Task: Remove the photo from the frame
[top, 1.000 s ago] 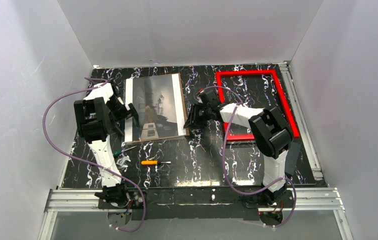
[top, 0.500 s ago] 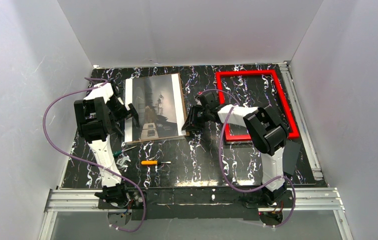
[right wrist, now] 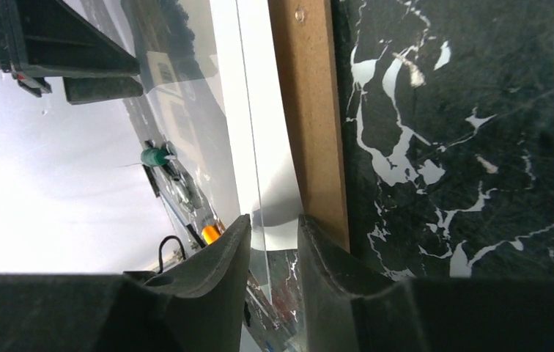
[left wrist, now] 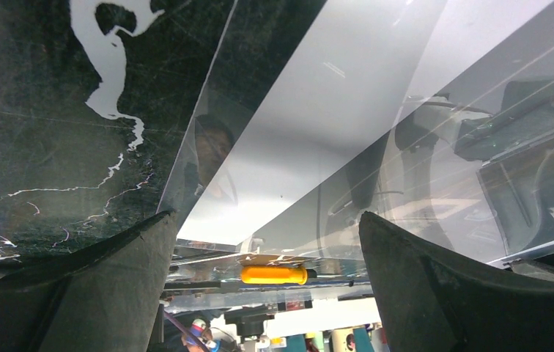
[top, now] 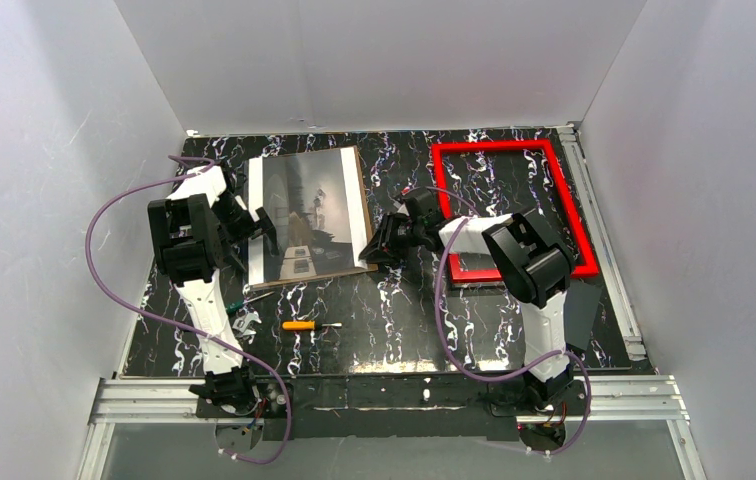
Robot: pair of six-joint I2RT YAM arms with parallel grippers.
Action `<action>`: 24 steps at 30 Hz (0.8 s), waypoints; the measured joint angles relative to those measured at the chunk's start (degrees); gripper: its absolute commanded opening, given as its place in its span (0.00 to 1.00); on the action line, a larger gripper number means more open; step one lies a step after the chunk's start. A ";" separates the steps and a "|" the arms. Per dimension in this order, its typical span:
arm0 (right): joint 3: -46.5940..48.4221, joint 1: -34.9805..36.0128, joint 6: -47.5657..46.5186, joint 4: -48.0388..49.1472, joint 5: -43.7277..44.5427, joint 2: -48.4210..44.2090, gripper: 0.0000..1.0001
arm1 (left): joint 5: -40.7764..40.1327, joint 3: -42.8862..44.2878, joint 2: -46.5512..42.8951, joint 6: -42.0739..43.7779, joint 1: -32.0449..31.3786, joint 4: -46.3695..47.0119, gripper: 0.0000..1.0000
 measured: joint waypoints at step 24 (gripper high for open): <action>-7.10 -4.44 21.59 31.80 -8.90 5.84 0.66 | 0.00 0.00 0.09 0.00 0.00 -0.20 0.96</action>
